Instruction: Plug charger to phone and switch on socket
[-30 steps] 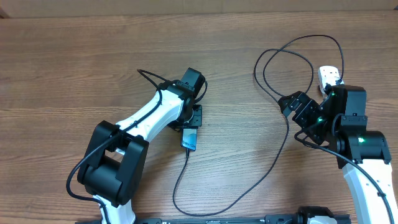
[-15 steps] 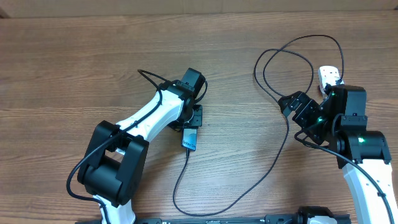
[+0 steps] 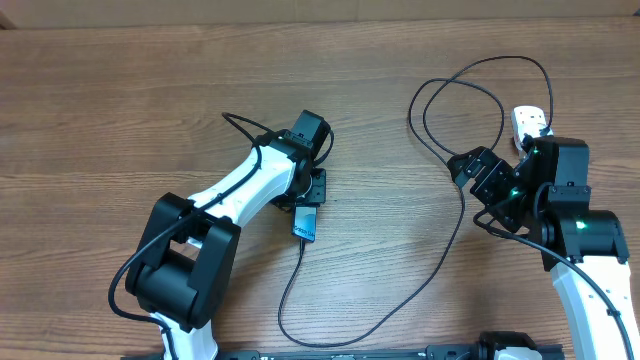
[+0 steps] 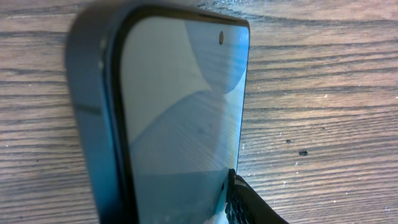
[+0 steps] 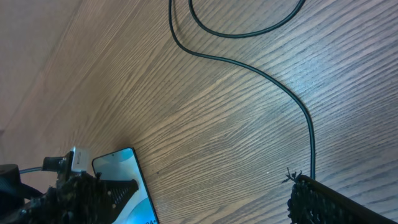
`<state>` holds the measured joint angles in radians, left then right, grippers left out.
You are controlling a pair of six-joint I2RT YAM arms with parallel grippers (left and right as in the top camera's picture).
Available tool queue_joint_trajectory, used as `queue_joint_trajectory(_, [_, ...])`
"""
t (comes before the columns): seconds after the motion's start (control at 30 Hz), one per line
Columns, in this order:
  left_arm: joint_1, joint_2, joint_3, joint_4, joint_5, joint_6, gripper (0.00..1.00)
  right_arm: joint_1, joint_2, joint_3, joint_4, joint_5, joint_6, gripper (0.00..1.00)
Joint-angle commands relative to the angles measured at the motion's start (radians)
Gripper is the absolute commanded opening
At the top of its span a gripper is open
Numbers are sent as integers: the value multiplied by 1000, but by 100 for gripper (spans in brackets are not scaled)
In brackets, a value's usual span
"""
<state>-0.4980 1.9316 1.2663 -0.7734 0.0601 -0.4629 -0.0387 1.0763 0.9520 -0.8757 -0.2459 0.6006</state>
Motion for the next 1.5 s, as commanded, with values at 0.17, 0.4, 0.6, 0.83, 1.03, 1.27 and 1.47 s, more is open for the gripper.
queue_joint_trajectory(0.17, [-7,30,-21,-8,-18,10,32,-2,-9,20,2,13,-11,100])
queue_joint_trajectory(0.4, [-7,31,-21,-7,-18,10,33,-2,-9,20,2,13,-11,100])
queue_joint_trajectory(0.6, [-6,31,-21,-7,-18,10,33,-2,-9,20,2,13,-11,100])
queue_joint_trajectory(0.83, [-6,31,-21,-7,-18,10,33,-2,-9,20,2,13,-11,100])
queue_joint_trajectory(1.03, [-7,31,-21,-8,-18,10,33,-2,-9,20,2,13,-11,100])
queue_joint_trajectory(1.27, [-7,30,-21,-9,-18,10,33,-2,-9,20,2,13,-11,100])
queue_joint_trajectory(1.47, [-7,31,-21,-16,-18,10,33,-2,-9,20,2,13,-11,100])
